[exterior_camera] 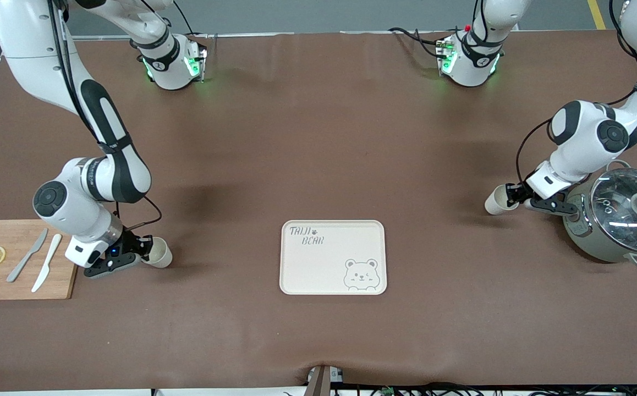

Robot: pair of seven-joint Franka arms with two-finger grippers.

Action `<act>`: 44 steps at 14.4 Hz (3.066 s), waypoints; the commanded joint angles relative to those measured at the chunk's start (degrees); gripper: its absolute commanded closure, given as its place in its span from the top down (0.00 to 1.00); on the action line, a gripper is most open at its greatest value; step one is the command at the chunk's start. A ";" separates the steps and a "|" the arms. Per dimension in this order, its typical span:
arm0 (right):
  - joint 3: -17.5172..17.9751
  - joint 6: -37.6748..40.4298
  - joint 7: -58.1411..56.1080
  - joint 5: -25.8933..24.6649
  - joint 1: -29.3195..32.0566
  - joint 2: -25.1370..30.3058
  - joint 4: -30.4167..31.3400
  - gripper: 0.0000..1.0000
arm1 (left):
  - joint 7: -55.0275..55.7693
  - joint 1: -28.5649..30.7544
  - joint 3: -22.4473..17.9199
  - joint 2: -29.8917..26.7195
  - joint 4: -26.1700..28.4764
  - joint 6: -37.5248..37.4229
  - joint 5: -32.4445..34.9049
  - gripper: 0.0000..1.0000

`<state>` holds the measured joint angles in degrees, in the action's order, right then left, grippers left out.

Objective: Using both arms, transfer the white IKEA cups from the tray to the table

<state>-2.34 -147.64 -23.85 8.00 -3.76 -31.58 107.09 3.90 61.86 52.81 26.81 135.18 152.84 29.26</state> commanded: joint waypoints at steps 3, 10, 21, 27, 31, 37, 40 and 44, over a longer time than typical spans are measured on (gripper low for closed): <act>0.05 -0.01 -0.58 1.67 -0.11 -0.24 -0.92 1.00 | 1.19 -1.04 -0.69 0.26 -1.06 -0.17 4.99 0.99; -0.83 27.77 -0.15 0.70 1.64 2.30 -20.21 1.00 | 4.27 -0.95 -1.22 -0.09 -0.89 -0.17 7.22 1.00; -4.34 60.89 16.90 -6.95 2.79 13.12 -37.48 1.00 | 8.93 -0.42 6.50 -4.84 -5.71 -17.29 5.64 1.00; -4.26 60.45 22.16 -7.03 3.14 12.94 -38.28 1.00 | 7.88 -0.60 13.10 -3.79 -24.58 -40.82 -3.93 1.00; -4.26 60.28 22.18 -7.03 3.06 12.94 -38.28 1.00 | 8.84 -0.95 13.19 -3.61 -32.95 -44.72 -9.21 1.00; -4.17 60.10 21.91 -6.95 3.32 12.85 -38.36 1.00 | 8.31 -0.95 13.11 -3.43 -40.70 -49.74 -10.54 1.00; -4.08 60.02 21.74 -6.86 3.32 12.77 -38.28 1.00 | 8.49 -1.21 13.19 -3.52 -41.58 -50.53 -10.71 1.00; -4.17 59.67 21.83 -6.77 3.41 12.77 -38.36 1.00 | 8.84 -22.41 -4.67 -4.14 -52.53 -59.82 -12.54 1.00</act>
<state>-7.23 -87.60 -2.74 1.83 -0.99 -18.90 68.89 12.69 51.49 58.88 22.93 90.43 98.98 19.12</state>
